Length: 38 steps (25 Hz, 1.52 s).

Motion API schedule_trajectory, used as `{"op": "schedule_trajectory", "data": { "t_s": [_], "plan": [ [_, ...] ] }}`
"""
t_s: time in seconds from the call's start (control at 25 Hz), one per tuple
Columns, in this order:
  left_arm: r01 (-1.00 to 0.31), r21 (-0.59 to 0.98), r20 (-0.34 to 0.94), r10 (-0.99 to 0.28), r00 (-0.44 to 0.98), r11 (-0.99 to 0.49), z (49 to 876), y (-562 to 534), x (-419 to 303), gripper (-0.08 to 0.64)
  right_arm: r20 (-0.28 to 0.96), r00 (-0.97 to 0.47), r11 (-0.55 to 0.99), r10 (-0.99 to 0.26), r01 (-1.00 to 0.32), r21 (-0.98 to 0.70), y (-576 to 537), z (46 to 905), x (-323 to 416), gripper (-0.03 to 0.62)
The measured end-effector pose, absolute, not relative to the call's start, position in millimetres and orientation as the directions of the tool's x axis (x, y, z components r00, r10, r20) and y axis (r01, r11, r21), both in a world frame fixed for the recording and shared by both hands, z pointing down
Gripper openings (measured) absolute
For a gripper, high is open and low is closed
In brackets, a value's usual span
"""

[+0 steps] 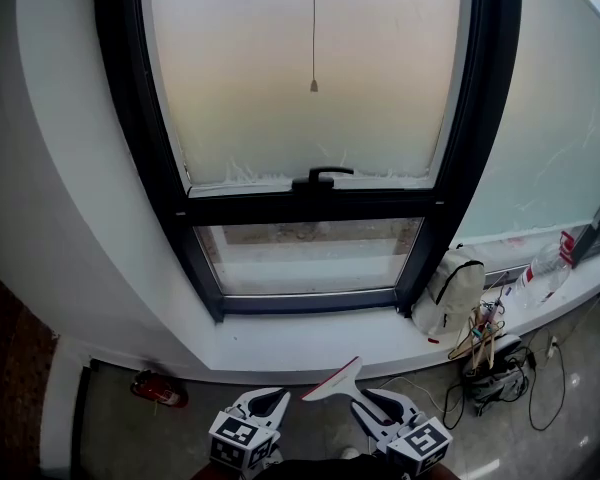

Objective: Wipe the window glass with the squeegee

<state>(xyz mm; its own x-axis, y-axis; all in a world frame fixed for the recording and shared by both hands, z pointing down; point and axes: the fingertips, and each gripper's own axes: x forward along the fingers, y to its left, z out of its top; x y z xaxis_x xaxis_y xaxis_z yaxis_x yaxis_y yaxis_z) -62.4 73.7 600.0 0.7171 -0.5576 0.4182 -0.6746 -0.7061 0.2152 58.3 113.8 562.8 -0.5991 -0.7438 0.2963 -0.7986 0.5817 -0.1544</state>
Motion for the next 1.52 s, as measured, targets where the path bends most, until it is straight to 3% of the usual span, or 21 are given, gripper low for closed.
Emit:
{"op": "schedule_trajectory", "data": {
  "t_s": [0.6, 0.92, 1.52],
  "plan": [
    [-0.727, 0.211, 0.440, -0.600, 0.668, -0.654, 596, 91, 28, 0.000, 0.269, -0.602, 0.586, -0.752, -0.797, -0.146, 119, 560, 177, 0.095],
    [-0.767, 0.183, 0.510, -0.607, 0.609, -0.616, 611, 96, 35, 0.000, 0.266, -0.578, 0.542, -0.771, -0.816, -0.202, 102, 575, 222, 0.095],
    [-0.714, 0.163, 0.462, -0.587, 0.665, -0.681, 610, -29, 29, 0.000, 0.283, -0.525, 0.489, -0.803, -0.851, -0.191, 2, 587, 195, 0.095]
  ]
}}
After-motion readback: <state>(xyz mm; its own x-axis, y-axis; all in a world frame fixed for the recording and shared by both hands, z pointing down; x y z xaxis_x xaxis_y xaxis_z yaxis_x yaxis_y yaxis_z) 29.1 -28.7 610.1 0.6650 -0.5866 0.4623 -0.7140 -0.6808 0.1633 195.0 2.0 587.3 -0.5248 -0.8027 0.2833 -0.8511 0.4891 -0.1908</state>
